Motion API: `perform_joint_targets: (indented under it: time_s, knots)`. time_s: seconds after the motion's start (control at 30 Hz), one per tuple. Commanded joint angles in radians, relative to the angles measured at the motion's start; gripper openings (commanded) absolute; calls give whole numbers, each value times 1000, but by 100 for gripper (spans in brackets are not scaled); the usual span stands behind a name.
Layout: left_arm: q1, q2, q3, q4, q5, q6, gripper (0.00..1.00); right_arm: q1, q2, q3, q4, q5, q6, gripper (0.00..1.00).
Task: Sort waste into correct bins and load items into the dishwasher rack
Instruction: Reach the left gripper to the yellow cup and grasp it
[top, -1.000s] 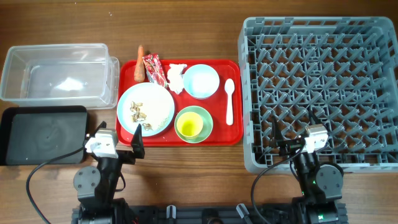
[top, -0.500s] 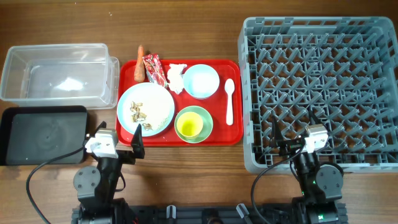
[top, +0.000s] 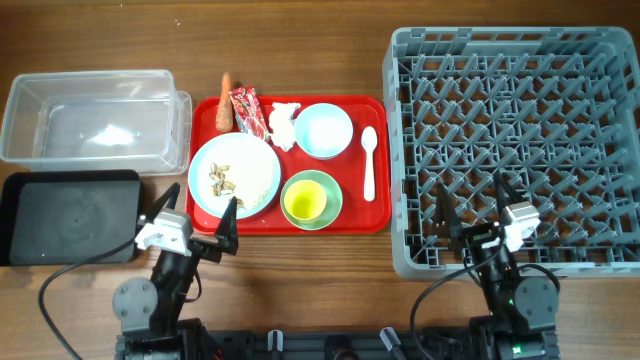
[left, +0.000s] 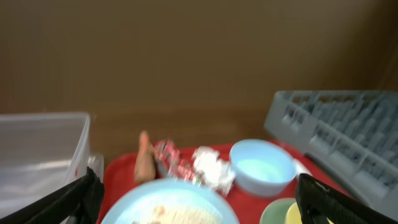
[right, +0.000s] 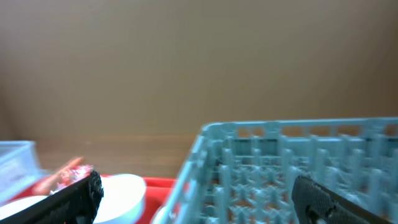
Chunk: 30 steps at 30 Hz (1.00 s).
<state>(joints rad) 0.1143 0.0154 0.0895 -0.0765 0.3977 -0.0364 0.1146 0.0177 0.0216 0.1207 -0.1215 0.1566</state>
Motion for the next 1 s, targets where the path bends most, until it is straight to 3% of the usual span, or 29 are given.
perform_joint_targets:
  time_s: [0.0,0.13,0.37,0.43,0.57,0.63,0.67,0.7,0.73,0.83,0.97]
  knots:
    - [6,9,90,81,71,-159,100,-5,13,135,-13,-153,57,100]
    - [6,175,320,-25,70,-201,100,-5,180,419,-244,-196,86,100]
    - [6,731,923,-605,230,-208,100,-5,727,1018,-795,-271,87,100]
    - [6,841,1049,-711,272,-208,100,-5,843,1126,-870,-354,86,100]
    - [-13,960,1089,-703,411,-319,100,-5,1016,1193,-893,-554,86,100]
    - [-55,1004,1089,-771,341,-318,100,-5,1056,1193,-897,-558,86,100]
    - [-102,1038,1089,-835,244,-316,92,-5,1074,1193,-898,-558,86,100]
    - [-160,1075,1088,-903,108,-317,77,-5,1087,1193,-897,-557,86,100]
    - [-215,1110,1088,-945,6,-317,67,-5,1096,1193,-896,-557,87,100]
    - [-394,1210,1086,-987,-206,-356,68,-5,1107,1192,-894,-556,165,100]
    - [-594,1372,1086,-971,-460,-473,74,-5,1106,1192,-914,-554,161,100]
